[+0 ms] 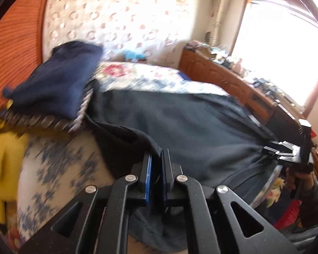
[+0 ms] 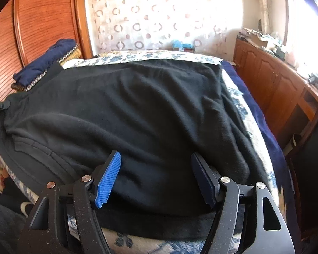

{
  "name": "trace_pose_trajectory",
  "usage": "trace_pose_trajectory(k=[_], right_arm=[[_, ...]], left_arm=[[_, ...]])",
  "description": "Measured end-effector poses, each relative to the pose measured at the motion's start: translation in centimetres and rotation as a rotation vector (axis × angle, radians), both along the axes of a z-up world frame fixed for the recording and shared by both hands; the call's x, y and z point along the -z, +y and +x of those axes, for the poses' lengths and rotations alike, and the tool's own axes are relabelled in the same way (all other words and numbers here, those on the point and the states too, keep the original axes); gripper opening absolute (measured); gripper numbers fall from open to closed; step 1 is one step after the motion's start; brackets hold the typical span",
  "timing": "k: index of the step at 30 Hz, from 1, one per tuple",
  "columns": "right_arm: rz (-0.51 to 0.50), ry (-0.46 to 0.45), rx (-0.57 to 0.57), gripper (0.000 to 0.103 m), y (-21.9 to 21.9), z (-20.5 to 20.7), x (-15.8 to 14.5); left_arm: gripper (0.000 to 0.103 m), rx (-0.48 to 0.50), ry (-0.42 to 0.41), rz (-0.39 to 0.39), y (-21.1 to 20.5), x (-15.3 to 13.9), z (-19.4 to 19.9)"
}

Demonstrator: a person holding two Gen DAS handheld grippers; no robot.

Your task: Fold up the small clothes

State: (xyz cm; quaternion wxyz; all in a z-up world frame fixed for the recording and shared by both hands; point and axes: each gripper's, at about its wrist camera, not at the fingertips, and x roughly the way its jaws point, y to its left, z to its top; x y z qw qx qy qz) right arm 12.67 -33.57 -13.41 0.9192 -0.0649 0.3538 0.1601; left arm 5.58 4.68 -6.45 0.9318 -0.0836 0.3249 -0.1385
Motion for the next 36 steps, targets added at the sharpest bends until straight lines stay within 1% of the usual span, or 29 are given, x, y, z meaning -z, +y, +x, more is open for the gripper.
trace_pose_trajectory(k=[3,6,13,16,18,23,29,32,34,36], right_arm=[[0.026,-0.014,0.013,0.070,-1.1,-0.5,-0.5],[0.051,-0.029,0.019,0.070,-2.4,-1.1,-1.1],[0.069,-0.057,0.059,0.070,-4.4,-1.7,-1.8],[0.092,-0.065,0.082,0.070,-5.6,-1.8,-2.1],[0.103,-0.070,0.091,0.070,-6.2,-1.9,-2.4],[0.107,-0.090,0.116,0.070,-7.4,-2.3,-2.9],[0.121,-0.105,0.153,0.070,-9.1,-2.8,-3.5],[0.126,-0.109,0.166,0.070,-9.6,-3.0,-3.7],[0.133,-0.110,0.171,0.070,-10.0,-3.2,-3.8],[0.132,-0.112,0.174,0.070,-10.2,-3.3,-3.9]], left_arm=[[0.004,0.065,-0.035,-0.027,-2.5,-2.0,1.5],[0.004,0.122,-0.068,-0.035,-5.1,-3.8,2.9],[0.004,0.273,-0.138,-0.060,-12.2,-7.7,5.9],[0.004,0.325,-0.157,-0.092,-14.5,-9.0,6.9],[0.004,0.348,-0.168,-0.091,-15.8,-9.9,7.6],[0.004,0.416,-0.186,-0.087,-19.9,-11.4,8.5],[0.004,0.477,-0.203,-0.082,-23.9,-13.2,8.3],[0.004,0.479,-0.176,-0.056,-25.3,-13.0,8.5],[0.009,0.486,-0.148,-0.013,-25.9,-12.0,8.7],[0.025,0.521,-0.123,0.020,-26.3,-11.0,8.6]])
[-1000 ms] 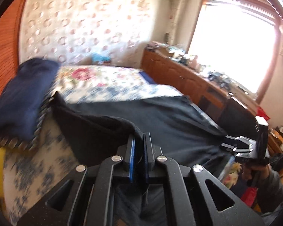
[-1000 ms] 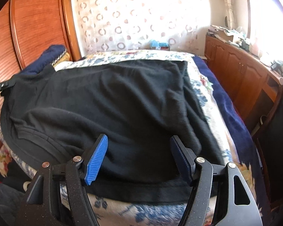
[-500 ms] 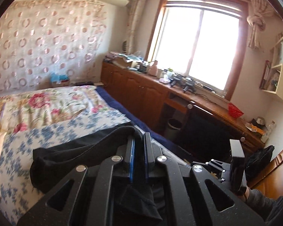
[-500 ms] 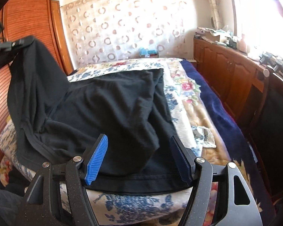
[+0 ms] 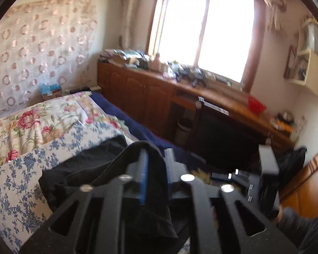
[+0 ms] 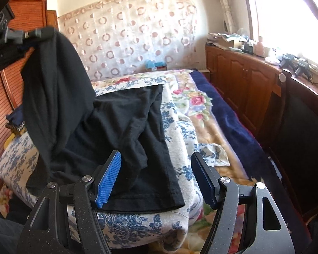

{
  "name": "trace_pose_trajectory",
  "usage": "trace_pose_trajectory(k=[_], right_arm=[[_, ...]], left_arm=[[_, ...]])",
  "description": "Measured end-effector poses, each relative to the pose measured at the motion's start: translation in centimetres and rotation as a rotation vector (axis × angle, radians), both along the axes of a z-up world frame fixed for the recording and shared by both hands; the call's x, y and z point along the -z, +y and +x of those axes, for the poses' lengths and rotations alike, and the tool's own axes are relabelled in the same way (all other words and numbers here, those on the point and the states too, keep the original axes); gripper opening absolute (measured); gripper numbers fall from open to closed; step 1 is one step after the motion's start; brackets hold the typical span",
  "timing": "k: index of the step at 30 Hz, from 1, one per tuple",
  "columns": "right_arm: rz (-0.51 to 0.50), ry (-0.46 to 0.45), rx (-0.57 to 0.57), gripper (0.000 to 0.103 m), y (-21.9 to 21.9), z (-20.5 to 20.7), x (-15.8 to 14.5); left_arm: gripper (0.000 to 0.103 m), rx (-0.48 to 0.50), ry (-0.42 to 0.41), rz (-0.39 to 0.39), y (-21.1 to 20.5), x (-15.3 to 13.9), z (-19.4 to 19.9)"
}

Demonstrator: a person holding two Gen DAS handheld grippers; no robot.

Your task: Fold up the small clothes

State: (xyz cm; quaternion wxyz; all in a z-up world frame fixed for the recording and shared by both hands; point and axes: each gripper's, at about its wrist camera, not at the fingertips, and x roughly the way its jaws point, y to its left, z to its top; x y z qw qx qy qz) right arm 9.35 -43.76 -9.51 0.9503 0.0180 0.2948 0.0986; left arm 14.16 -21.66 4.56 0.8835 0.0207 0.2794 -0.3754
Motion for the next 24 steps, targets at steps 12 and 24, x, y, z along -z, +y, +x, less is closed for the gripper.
trace_pose_trajectory(k=[12,24], right_arm=[[-0.030,-0.007,-0.004,0.070,0.7,0.6,-0.8],[-0.078,-0.017,-0.086,0.070,5.1,3.1,-1.9]], left_arm=[[0.059,-0.099,0.009,0.051,5.6,2.5,-1.9],[0.059,-0.313,0.066,0.073,15.2,7.1,-3.1]])
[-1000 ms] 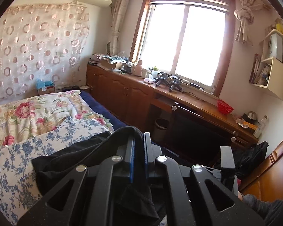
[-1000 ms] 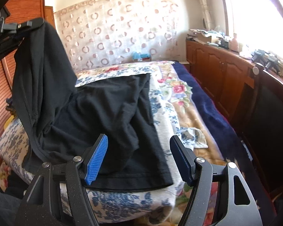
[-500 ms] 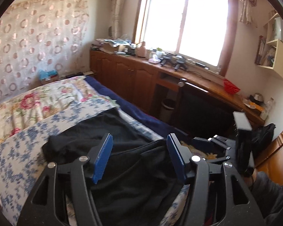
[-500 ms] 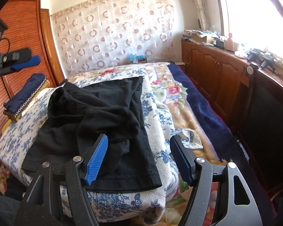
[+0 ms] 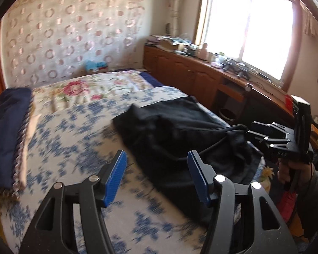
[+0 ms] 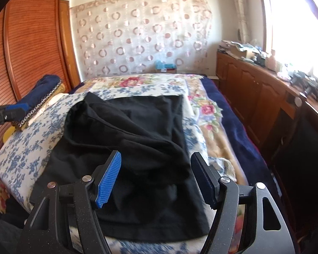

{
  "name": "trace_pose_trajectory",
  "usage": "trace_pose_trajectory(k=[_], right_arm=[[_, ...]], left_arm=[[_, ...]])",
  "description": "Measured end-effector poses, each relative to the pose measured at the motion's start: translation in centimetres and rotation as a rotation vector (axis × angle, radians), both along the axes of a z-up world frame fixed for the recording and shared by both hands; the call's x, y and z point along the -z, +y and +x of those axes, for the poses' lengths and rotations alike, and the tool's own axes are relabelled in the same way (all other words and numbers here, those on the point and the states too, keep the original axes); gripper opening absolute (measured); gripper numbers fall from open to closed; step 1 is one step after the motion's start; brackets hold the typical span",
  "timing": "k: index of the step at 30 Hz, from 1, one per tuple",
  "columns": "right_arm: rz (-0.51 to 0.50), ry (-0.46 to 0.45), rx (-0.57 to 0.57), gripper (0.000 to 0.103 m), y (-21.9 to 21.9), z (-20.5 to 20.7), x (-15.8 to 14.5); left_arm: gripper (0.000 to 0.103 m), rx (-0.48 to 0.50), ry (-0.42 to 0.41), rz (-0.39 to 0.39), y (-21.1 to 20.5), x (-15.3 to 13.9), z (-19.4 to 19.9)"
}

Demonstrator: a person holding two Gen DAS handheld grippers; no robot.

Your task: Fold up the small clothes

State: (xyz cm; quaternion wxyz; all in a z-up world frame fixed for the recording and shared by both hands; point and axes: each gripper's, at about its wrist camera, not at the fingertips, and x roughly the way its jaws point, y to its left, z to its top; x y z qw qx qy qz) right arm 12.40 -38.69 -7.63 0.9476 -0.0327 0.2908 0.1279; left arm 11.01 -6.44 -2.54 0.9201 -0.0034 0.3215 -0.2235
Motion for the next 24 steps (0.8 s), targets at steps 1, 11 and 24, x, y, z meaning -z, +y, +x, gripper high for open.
trace_pose_trajectory(k=[1,11,24], right_arm=[[-0.005,0.000,-0.013,0.070,0.6,0.3,-0.1],[-0.023,0.005,-0.155,0.070,7.2,3.6,-1.0],[-0.012,0.091,-0.320,0.070,14.8,10.4,-0.1]], left_arm=[[0.059,-0.016,0.000,0.003,0.7,0.2,-0.2],[0.059,-0.109,0.010,0.000,5.5,1.9,-1.1],[0.059,-0.126,0.024,-0.020,6.5,3.0,-1.2]])
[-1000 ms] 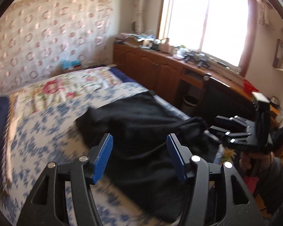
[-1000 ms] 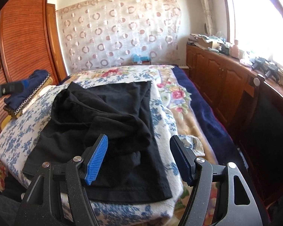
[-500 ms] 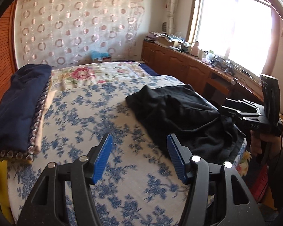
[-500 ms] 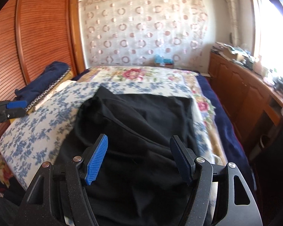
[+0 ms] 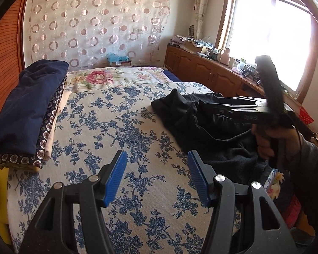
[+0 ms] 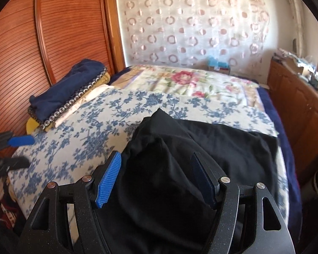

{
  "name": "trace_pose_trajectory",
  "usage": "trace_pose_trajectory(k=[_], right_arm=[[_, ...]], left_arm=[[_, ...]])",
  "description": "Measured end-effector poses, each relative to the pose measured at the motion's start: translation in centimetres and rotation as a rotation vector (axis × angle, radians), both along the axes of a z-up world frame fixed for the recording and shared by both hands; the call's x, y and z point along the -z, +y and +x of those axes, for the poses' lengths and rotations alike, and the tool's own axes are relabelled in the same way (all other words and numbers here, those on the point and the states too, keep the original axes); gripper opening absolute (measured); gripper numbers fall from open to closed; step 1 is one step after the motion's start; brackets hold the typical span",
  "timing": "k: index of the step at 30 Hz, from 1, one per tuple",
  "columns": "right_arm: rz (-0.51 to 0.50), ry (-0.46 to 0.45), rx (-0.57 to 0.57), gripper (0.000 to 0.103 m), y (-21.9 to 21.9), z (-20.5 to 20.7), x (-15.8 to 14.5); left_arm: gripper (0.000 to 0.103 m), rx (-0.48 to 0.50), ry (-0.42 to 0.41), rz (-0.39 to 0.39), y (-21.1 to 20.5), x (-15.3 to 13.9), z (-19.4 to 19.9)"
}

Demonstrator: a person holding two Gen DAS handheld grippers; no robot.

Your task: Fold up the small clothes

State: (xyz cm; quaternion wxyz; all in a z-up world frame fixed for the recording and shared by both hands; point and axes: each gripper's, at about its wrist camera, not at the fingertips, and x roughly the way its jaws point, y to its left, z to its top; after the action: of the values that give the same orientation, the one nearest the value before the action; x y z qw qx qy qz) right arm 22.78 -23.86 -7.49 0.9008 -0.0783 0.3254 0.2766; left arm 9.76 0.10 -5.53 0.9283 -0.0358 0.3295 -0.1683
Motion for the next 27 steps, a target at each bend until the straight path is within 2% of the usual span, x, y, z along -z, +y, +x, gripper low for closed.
trace_pose_trajectory(k=[3,7,10,15,18,19,20,21,22,23,27], right_arm=[[0.009,0.067,-0.016,0.070,1.0,1.8,0.9],[0.005,0.100,-0.072,0.070,1.9,1.4,1.4],[-0.019,0.101,-0.105,0.070,2.6,0.2,1.8],[-0.119,0.081,-0.125,0.070,4.1,-1.0,2.6],[-0.183,0.063,-0.114,0.066,4.7,-0.8,3.3],[-0.204,0.060,-0.107,0.059,4.8,-0.6,3.5],[-0.219,0.058,-0.098,0.044,4.8,-0.4,3.7],[-0.242,0.056,-0.081,0.034,4.8,-0.1,3.9],[-0.257,0.052,-0.066,0.015,4.7,0.1,4.0],[-0.256,0.045,-0.063,0.007,4.4,0.2,3.9],[-0.166,-0.016,-0.032,0.004,2.0,0.8,0.7]], left_arm=[[0.059,-0.004,0.003,0.002,0.2,0.2,-0.1],[0.059,-0.009,0.010,-0.007,0.5,0.6,-0.2],[0.059,-0.011,0.013,-0.011,0.5,0.7,-0.2],[0.059,-0.006,0.010,-0.012,0.3,0.7,-0.2],[0.059,-0.004,0.011,-0.009,0.3,0.7,-0.2],[0.059,-0.004,0.011,-0.008,0.2,0.7,-0.2],[0.059,-0.003,0.011,-0.008,0.2,0.7,-0.3],[0.059,-0.003,0.011,-0.008,0.2,0.7,-0.3],[0.059,-0.004,0.011,-0.007,0.2,0.7,-0.3],[0.059,-0.003,0.011,-0.009,0.2,0.7,-0.3],[0.059,0.000,0.013,-0.013,0.0,1.0,-0.2]])
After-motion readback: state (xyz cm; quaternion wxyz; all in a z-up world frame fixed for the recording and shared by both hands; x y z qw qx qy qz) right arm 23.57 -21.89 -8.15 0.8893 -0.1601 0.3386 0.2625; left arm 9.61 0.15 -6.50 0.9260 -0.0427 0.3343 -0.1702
